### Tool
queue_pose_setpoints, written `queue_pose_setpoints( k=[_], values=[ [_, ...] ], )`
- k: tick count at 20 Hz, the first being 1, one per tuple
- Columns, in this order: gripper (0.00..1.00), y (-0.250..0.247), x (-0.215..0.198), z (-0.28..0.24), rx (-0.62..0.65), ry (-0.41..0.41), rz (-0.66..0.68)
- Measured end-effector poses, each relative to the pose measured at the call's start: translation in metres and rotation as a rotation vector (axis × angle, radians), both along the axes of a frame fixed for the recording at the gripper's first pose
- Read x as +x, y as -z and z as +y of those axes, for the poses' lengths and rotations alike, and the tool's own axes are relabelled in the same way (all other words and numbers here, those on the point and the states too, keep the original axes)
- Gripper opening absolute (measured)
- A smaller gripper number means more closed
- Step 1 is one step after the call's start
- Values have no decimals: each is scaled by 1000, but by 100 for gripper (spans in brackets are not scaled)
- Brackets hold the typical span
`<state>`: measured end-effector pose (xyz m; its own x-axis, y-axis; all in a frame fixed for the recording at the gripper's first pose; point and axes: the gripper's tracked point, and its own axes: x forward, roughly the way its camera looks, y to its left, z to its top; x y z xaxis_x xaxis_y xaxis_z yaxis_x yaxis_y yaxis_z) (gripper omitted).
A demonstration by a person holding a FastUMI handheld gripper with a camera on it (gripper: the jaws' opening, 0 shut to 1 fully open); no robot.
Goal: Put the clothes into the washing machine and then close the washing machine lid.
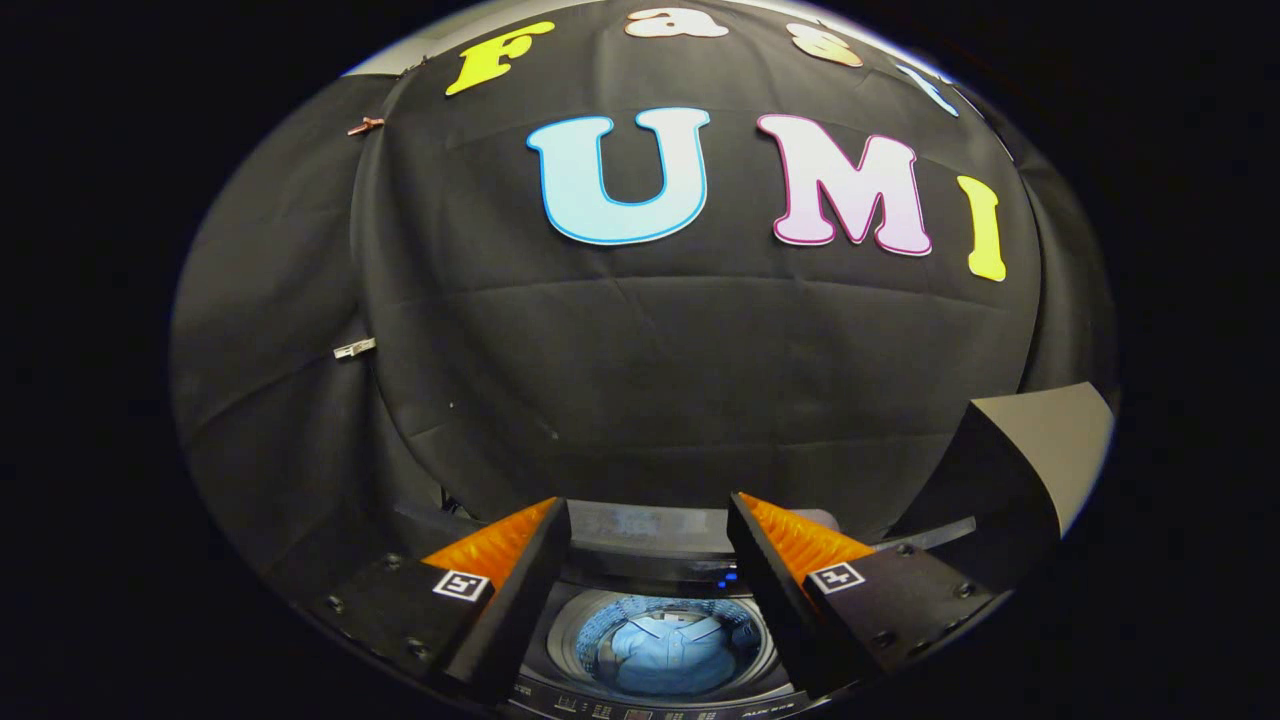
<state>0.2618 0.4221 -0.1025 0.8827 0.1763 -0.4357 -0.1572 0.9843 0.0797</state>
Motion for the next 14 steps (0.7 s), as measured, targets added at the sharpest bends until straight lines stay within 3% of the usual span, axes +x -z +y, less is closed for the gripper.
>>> queue_pose_setpoints(
  k=[4, 14],
  values=[
    [98, 14, -16, 2, -10, -23, 17],
    [99, 114, -50, -6, -44, -26, 201]
  ],
)
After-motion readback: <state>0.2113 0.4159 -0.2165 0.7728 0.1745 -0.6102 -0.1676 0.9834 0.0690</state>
